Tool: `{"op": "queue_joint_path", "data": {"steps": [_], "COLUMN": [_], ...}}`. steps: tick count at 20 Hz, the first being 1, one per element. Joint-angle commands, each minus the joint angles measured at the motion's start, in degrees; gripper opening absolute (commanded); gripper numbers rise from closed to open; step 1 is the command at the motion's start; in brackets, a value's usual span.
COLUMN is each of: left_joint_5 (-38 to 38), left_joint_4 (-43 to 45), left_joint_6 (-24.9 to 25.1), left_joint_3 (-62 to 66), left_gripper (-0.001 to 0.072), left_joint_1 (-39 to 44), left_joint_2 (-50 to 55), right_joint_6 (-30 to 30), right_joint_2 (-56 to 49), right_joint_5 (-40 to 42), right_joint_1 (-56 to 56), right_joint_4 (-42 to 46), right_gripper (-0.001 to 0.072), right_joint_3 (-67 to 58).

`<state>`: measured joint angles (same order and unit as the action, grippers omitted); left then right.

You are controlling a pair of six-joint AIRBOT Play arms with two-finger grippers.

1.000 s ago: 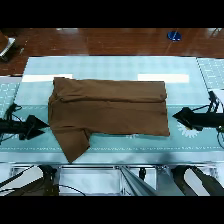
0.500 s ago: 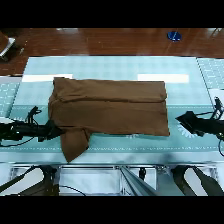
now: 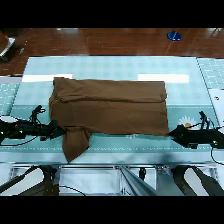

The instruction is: Fold the shirts.

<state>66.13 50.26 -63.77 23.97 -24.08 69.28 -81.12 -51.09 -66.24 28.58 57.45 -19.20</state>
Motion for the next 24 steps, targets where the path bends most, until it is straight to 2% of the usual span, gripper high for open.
{"op": "queue_joint_path", "data": {"steps": [1, 4, 5, 7, 10, 14, 17, 21, 24], "left_joint_5": [-0.8, -1.6, -1.6, -0.6, 1.1, -6.2, -8.1, -5.6, -3.6], "left_joint_4": [0.2, -1.5, -2.7, -3.7, -5.9, -8.8, -8.7, -8.7, -8.7], "left_joint_6": [0.1, 0.1, 0.1, 0.1, 0.1, -1.4, -3.7, -8.2, -9.5], "left_joint_3": [0.0, 0.1, 0.9, 4.8, 14.6, 27.2, 38.9, 55.0, 63.2], "left_gripper": [0.0017, 0.0017, 0.0017, 0.0017, 0.0017, 0.0017, 0.0017, 0.0017, 0.0017], "left_joint_1": [0.2, 0.2, 0.2, 0.2, 0.2, 5.3, 10.2, 12.8, 14.0], "left_joint_2": [0.0, 0.0, 0.0, -0.1, 0.0, 3.2, 12.6, 28.1, 37.0], "right_joint_6": [0.0, 0.2, 1.4, 5.0, 5.3, 4.9, 4.6, 4.2, 3.8], "right_joint_2": [-4.3, -9.5, -10.7, -12.0, -12.1, -20.6, -29.9, -40.8, -47.1], "right_joint_5": [6.9, 13.0, 13.2, 12.0, 10.5, 8.6, 8.8, 7.0, 6.0], "right_joint_1": [-5.0, -8.7, -10.0, -12.5, -13.2, -13.8, -14.2, -14.3, -15.0], "right_joint_4": [-6.5, -12.5, -14.0, -13.9, -12.0, -12.0, -12.8, -14.6, -15.8], "right_gripper": [0.0407, 0.0402, 0.034, 0.0029, 0.0027, 0.0027, 0.0027, 0.0027, 0.0027], "right_joint_3": [0.6, -0.7, -2.1, -6.6, -15.1, -27.3, -37.5, -49.9, -56.3]}}
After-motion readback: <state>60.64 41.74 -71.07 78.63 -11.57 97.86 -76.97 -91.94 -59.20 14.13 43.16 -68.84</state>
